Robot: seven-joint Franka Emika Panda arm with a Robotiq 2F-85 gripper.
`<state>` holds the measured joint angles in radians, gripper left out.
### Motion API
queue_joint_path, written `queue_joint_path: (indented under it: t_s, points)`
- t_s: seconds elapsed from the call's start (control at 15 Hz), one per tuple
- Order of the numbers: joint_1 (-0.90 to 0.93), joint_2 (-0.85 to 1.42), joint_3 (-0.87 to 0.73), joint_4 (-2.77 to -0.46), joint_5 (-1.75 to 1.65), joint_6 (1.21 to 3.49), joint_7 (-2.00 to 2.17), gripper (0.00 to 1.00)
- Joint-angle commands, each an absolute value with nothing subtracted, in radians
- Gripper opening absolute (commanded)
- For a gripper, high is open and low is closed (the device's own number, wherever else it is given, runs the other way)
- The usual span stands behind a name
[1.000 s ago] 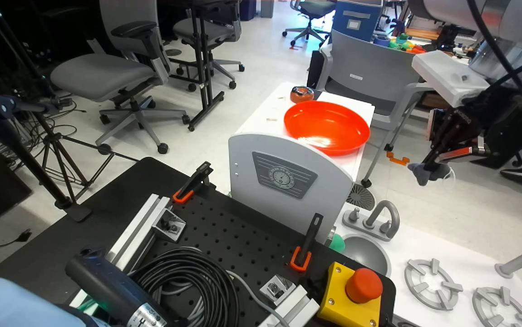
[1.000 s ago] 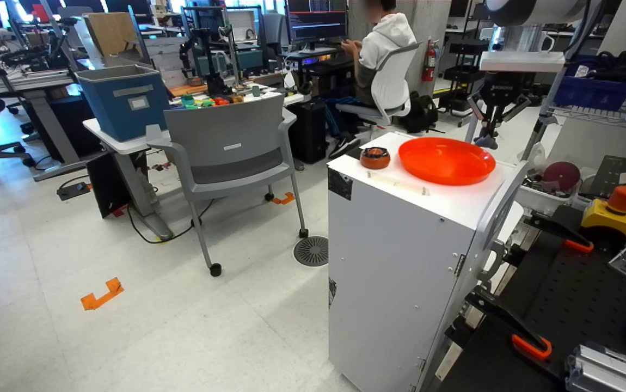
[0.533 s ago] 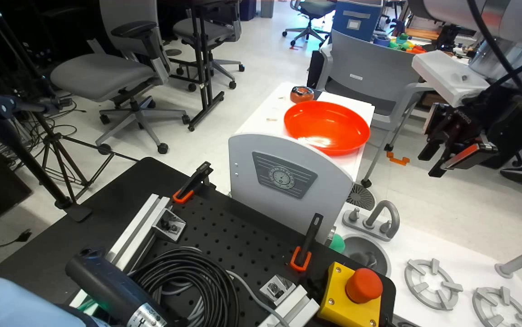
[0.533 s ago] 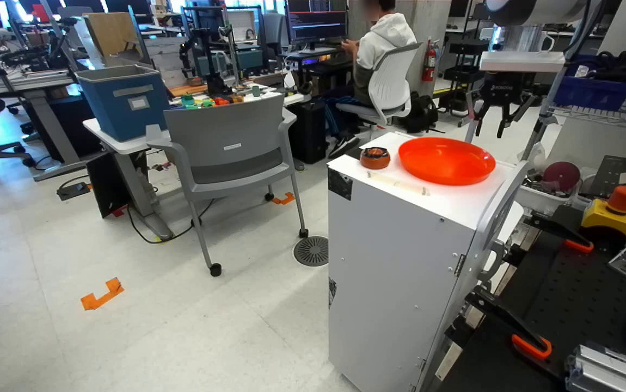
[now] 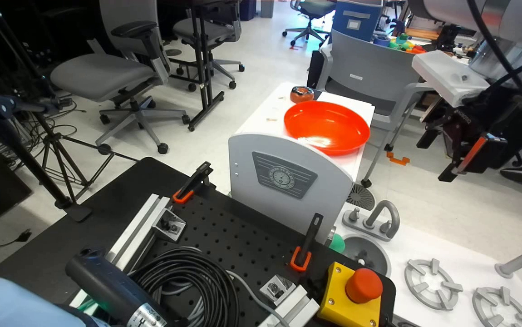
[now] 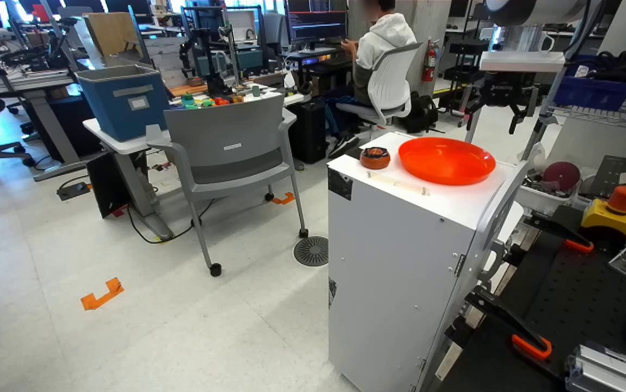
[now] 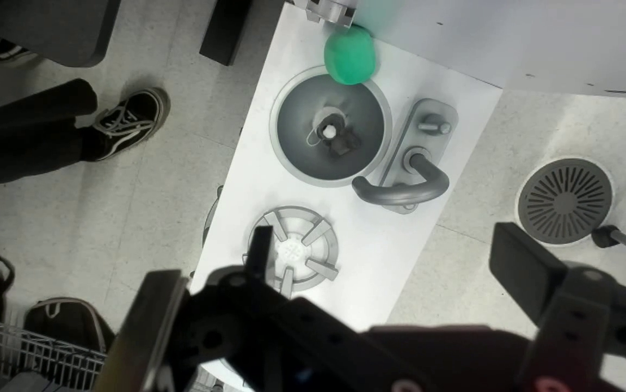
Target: Pick up the grey toy on the plate and put it in the sink
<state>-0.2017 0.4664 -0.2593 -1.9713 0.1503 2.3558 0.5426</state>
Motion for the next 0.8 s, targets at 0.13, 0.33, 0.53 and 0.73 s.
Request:
queue_joint_path:
  t_s: [0.13, 0.33, 0.53, 0.73]
  points:
    - [-0.196, 0.435, -0.262, -1.997, 0.167, 2.365, 0.531, 1.0]
    - [-0.196, 0.432, -0.259, -2.0, 0.166, 2.364, 0.521, 1.0]
    - [-0.19, 0.421, -0.254, -2.019, 0.152, 2.389, 0.483, 1.0]
    - [-0.189, 0.464, -0.261, -1.972, 0.153, 2.36, 0.503, 1.0]
